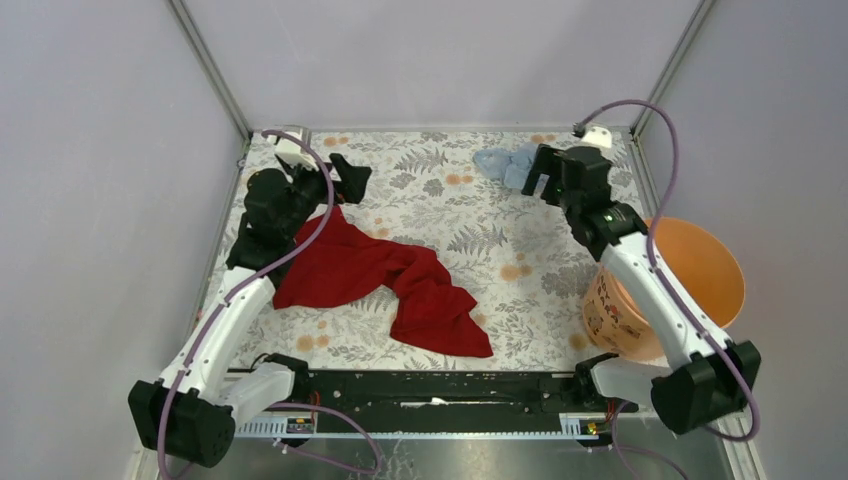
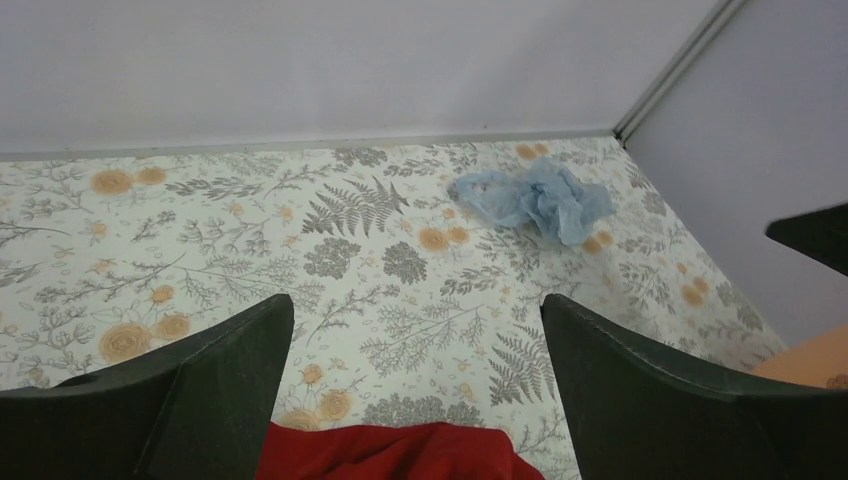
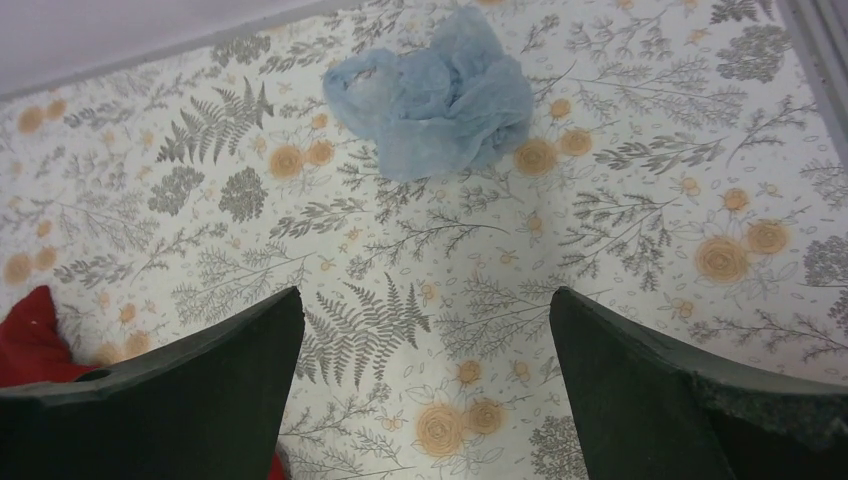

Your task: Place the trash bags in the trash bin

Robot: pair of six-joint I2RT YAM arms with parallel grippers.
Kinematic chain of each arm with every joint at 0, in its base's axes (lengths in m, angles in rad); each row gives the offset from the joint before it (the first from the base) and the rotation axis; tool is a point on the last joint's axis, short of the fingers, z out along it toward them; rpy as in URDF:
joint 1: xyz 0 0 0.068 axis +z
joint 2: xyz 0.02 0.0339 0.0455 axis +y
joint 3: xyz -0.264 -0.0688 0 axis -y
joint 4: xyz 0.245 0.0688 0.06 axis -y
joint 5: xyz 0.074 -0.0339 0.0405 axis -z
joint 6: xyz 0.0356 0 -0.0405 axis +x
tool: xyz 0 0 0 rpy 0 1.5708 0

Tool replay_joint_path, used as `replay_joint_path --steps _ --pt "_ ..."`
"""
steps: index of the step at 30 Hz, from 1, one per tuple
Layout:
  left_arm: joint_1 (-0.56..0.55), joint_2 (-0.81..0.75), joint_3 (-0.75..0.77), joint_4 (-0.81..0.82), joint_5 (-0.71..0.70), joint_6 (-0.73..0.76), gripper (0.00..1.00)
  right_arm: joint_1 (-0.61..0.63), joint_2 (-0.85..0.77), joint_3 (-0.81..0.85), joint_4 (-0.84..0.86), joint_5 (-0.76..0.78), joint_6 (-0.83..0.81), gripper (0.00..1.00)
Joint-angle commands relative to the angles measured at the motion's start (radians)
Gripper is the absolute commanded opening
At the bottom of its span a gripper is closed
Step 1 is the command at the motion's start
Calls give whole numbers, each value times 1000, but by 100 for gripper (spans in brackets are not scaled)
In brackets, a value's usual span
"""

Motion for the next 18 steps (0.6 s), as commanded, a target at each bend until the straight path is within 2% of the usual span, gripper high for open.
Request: replay_joint_path --steps 1,6,11,18 --pt "-40 8 21 5 -38 56 99 63 108 117 -33 101 11 100" --pt "-45 34 37 -27 -54 60 99 76 221 171 5 120 22 100" --pt "-44 43 30 -27 -74 45 99 80 397 283 0 226 21 100" --pt "-44 70 44 -71 -110 38 99 78 685 528 -67 300 -62 100"
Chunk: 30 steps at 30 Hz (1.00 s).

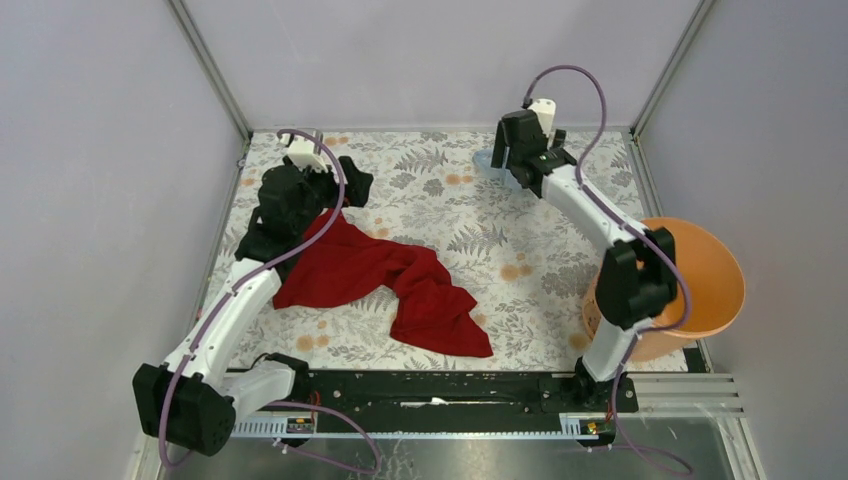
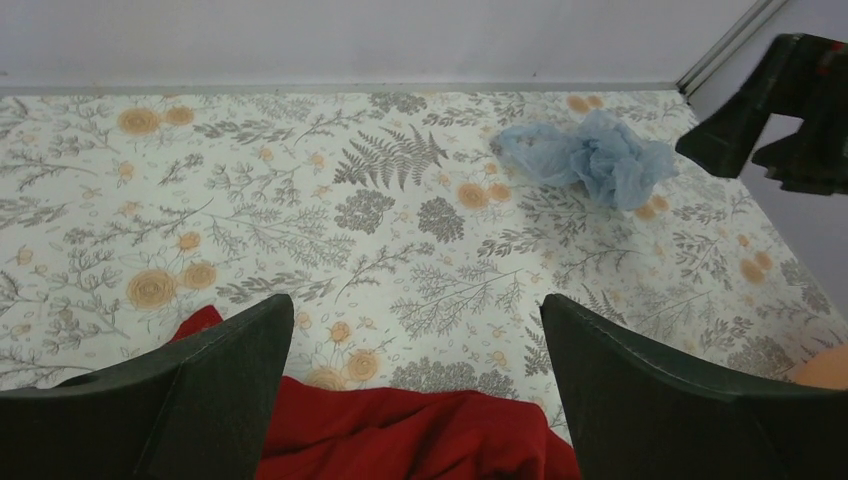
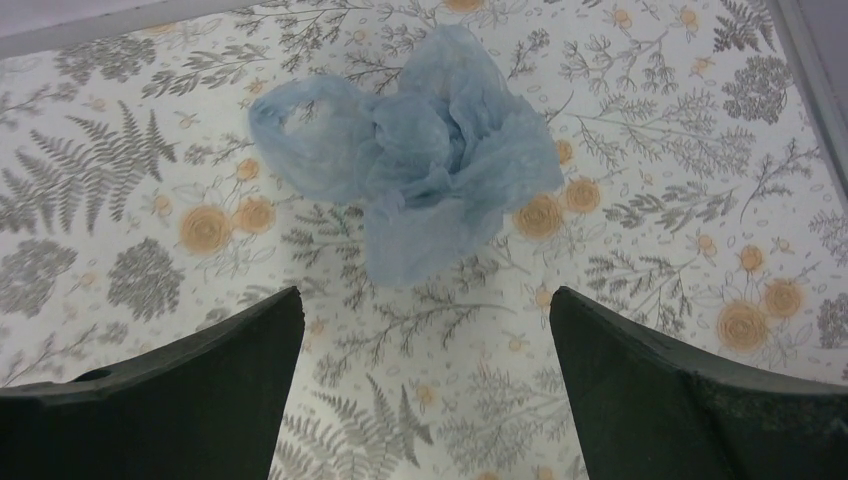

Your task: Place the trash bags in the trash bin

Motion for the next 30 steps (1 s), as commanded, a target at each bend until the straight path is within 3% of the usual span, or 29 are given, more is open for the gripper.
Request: replay_joint_path --steps 1,7,11,15,19,21,24,30 --pt "-2 18 44 -10 -24 -5 99 5 171 210 -76 81 -83 100" --pt "-1 29 47 -19 -2 -7 99 -8 421 435 -152 43 -132 100" --pt "-2 35 47 -22 -4 -9 99 -33 564 632 -351 96 -93 100" --pt "-2 56 62 -38 19 -22 99 -39 539 534 -324 179 -98 100" --pt "-1 74 73 -53 47 -28 99 -49 479 366 -189 143 -157 99" --pt "0 79 75 -55 51 -30 99 -56 474 336 -143 67 -192 88" --pt "0 78 71 -55 50 -28 99 -55 466 324 -135 -56 -227 60" --pt "0 83 69 -55 56 -33 99 -51 227 62 61 -425 -243 32"
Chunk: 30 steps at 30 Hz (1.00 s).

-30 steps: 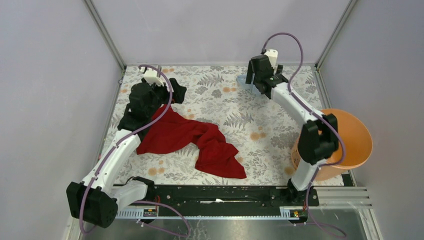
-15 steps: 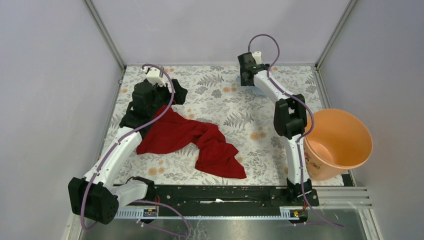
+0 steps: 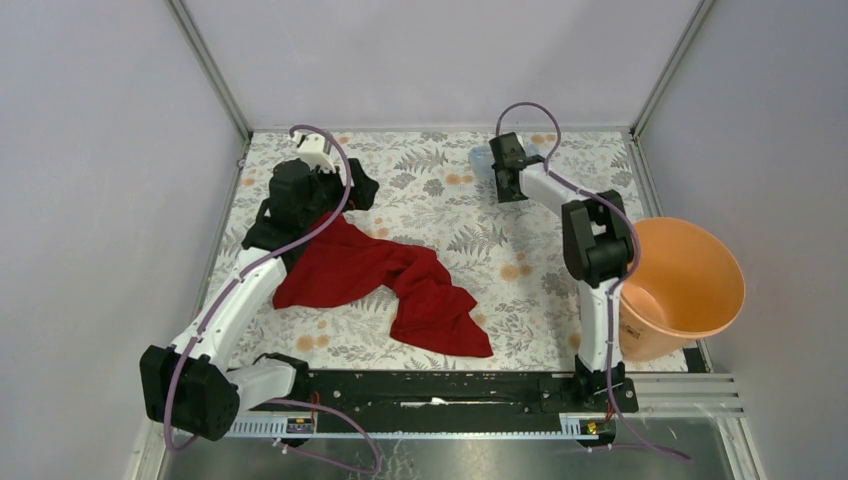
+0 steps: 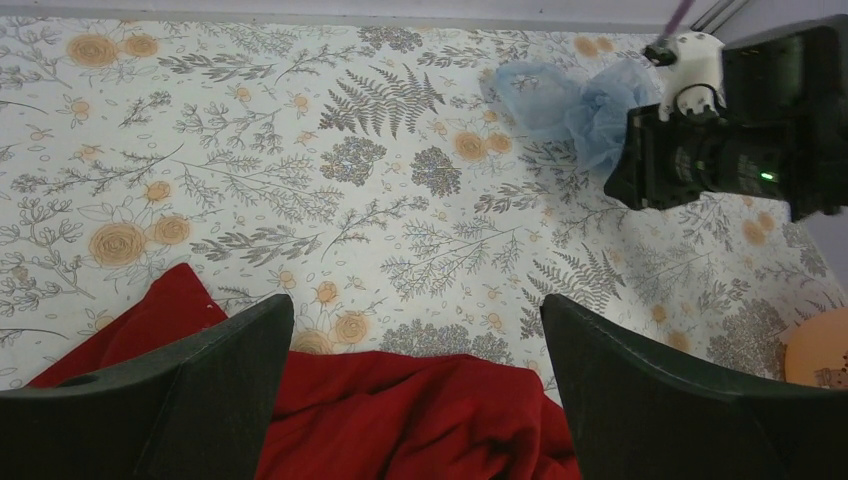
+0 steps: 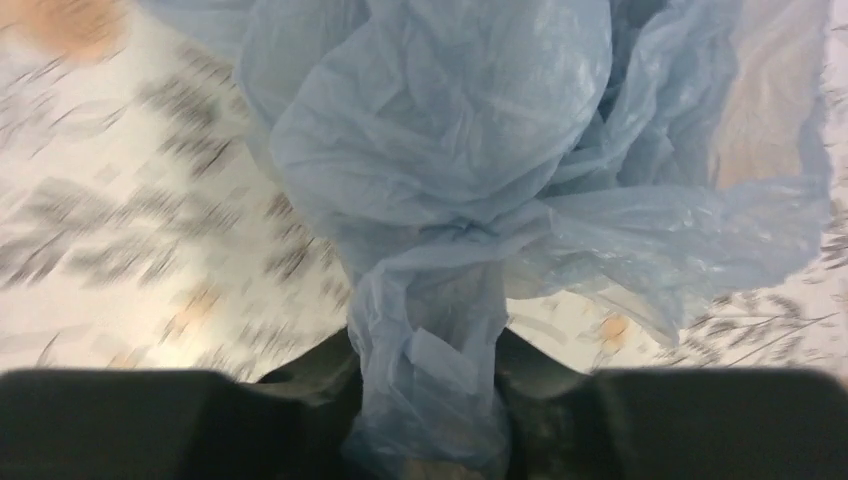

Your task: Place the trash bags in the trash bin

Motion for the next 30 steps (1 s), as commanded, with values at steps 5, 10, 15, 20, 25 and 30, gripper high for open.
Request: replay_joint_path --steps 5,10,15,20,25,30 --pt "0 24 44 28 55 -32 99 6 -440 -343 311 -581 -7 14" --pt "0 62 48 34 124 -67 99 9 -539 -471 402 -811 22 2" --pt "1 161 61 55 312 -125 99 10 -576 -536 493 -943 80 0" --pt "-1 215 41 132 504 -136 99 10 -575 -540 514 -1041 209 0" --pt "-35 220 52 94 475 -67 99 9 -523 -454 329 -1186 246 0" --pt "-76 245 77 28 417 -43 99 10 -618 -531 396 -1219 300 0"
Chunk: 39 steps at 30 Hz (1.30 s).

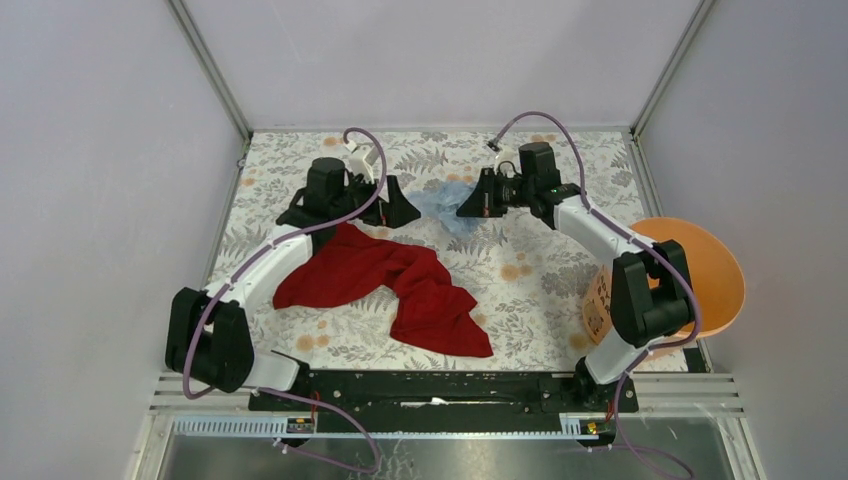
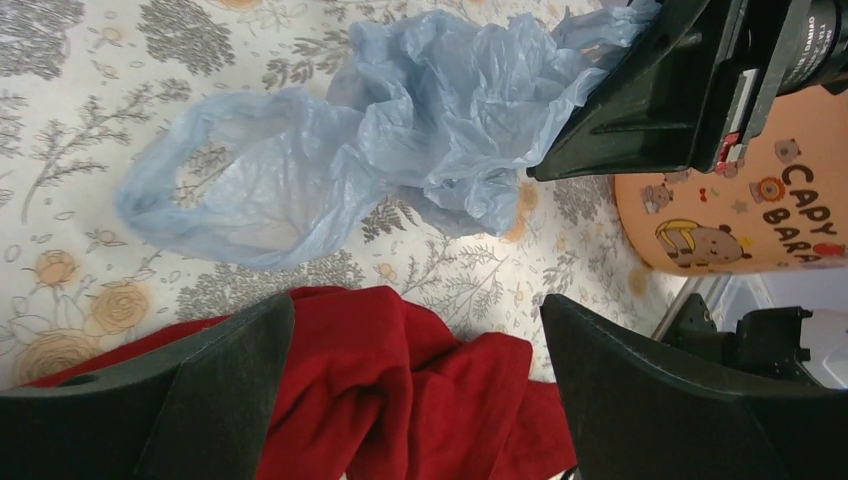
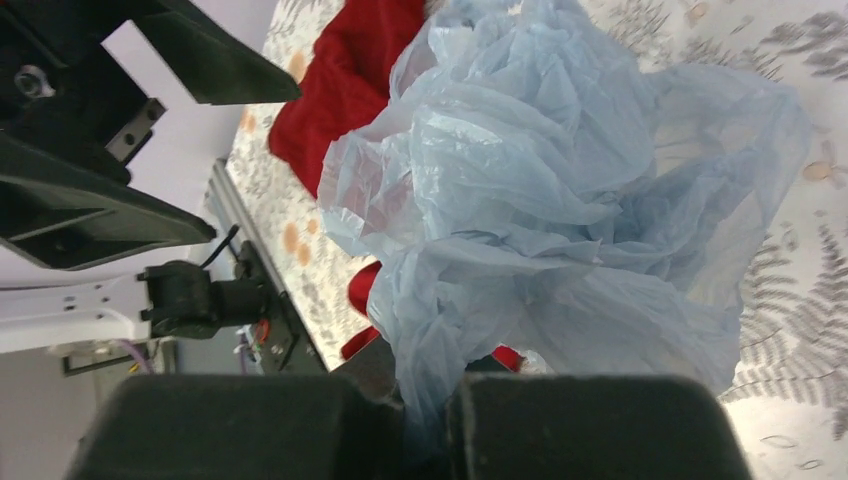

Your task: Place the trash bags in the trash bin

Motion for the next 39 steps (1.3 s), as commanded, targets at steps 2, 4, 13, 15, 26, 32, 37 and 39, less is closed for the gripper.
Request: replay_joint_path --steps 2,4,13,15,26,32,37,39 --pt "-27 33 74 -35 3 35 99 5 -109 -38 40 -103 86 0" --pt "-27 31 72 -39 -6 51 99 5 -117 -31 42 -129 109 0" --pt "-29 117 125 -163 -104 55 99 4 -177 -65 168 -213 210 0" --pt "-28 136 122 -147 -61 33 99 5 -194 -66 171 -215 213 0" --pt "-2 54 66 -49 -62 16 63 6 -231 -94 167 -283 218 0" --pt "-2 -24 40 -26 -126 52 12 6 -247 -94 73 -286 124 0" --pt "-2 -125 -21 51 -189 70 0 6 -275 -82 -97 -226 -18 0" --pt "-2 -162 -47 74 -207 63 0 6 -293 -88 -138 -169 -61 0"
